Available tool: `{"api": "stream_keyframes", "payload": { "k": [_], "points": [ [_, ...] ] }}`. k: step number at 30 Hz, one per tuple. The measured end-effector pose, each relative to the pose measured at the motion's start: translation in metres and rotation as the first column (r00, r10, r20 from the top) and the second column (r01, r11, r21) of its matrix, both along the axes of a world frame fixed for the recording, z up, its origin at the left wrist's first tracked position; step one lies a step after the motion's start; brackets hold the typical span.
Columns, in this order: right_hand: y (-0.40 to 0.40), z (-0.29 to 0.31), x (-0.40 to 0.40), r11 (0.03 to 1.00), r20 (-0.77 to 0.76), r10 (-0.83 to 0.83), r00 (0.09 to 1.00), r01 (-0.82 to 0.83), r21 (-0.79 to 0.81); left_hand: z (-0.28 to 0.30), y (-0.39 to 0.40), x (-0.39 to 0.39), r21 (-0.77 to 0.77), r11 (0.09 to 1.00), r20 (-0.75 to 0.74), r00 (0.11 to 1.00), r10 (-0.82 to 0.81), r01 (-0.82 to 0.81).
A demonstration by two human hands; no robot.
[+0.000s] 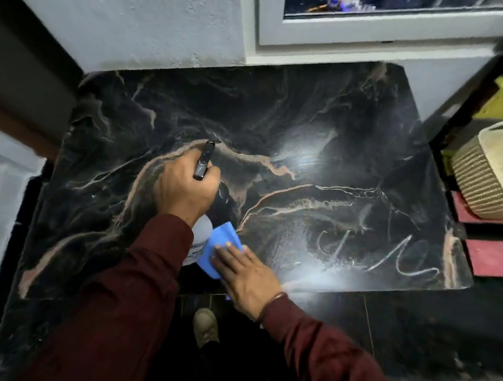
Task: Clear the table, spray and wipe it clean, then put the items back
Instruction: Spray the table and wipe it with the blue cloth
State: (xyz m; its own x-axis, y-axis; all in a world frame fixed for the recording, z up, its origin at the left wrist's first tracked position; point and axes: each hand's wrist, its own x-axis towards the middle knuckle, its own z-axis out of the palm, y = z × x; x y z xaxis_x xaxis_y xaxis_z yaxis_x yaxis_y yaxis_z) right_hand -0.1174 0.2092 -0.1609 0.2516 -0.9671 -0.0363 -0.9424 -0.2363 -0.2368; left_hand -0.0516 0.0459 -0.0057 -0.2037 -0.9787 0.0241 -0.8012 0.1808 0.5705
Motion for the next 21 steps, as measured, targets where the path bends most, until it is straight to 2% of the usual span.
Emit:
{"api": "stream_keyframes", "payload": {
  "k": [2,4,7,9,10,11,12,14,16,17,18,20,21],
  "points": [
    [0.009,0.0,-0.047,0.99,-0.049,-0.134,0.99,0.137,0.044,-0.002,0.0,-0.006,-0.001,0.999,-0.005,0.999,-0.05,0.05],
    [0.018,-0.001,-0.1,0.922,-0.077,-0.384,0.92,0.386,0.019,-0.005,0.001,-0.01,0.002,0.994,-0.019,0.994,-0.111,0.111],
    [0.044,0.003,-0.156,0.684,-0.047,-0.727,0.685,0.728,0.036,-0.01,0.005,-0.012,0.005,0.984,-0.014,0.984,-0.177,0.177],
    [0.057,0.005,-0.143,0.516,-0.021,-0.856,0.516,0.856,0.004,-0.011,0.007,-0.013,0.006,0.977,-0.016,0.977,-0.211,0.211],
    [0.058,0.005,-0.118,0.478,-0.007,-0.879,0.478,0.879,-0.008,-0.011,0.009,-0.013,0.014,0.974,-0.02,0.974,-0.226,0.226],
    [0.057,0.002,-0.084,0.491,0.014,-0.871,0.491,0.871,-0.031,-0.01,0.01,-0.012,0.016,0.97,-0.024,0.97,-0.241,0.242],
    [0.055,0.0,-0.043,0.546,0.055,-0.836,0.546,0.838,-0.016,-0.01,0.01,-0.012,0.019,0.964,-0.03,0.964,-0.263,0.264],
    [0.035,-0.003,0.039,0.733,0.138,-0.677,0.723,0.679,0.036,-0.011,0.01,-0.01,0.009,0.964,-0.022,0.964,-0.264,0.264],
    [0.005,-0.001,0.103,0.897,0.169,-0.441,0.881,0.437,0.065,-0.008,0.005,-0.006,-0.003,0.97,-0.006,0.97,-0.243,0.243],
    [0.005,-0.005,0.107,0.906,0.161,-0.422,0.892,0.418,0.062,-0.009,0.017,-0.027,-0.008,0.94,-0.024,0.939,-0.342,0.342],
    [0.0,-0.003,0.106,0.922,0.152,-0.388,0.909,0.383,0.059,-0.009,0.018,-0.031,-0.001,0.93,-0.021,0.93,-0.366,0.367],
    [0.005,-0.007,0.072,0.94,0.062,-0.338,0.939,0.34,-0.018,-0.007,0.017,-0.037,-0.001,0.932,-0.025,0.932,-0.361,0.361],
    [0.016,-0.007,0.049,0.925,0.012,-0.38,0.925,0.38,0.018,-0.007,0.017,-0.04,-0.01,0.932,-0.02,0.932,-0.362,0.362]
  ]
}}
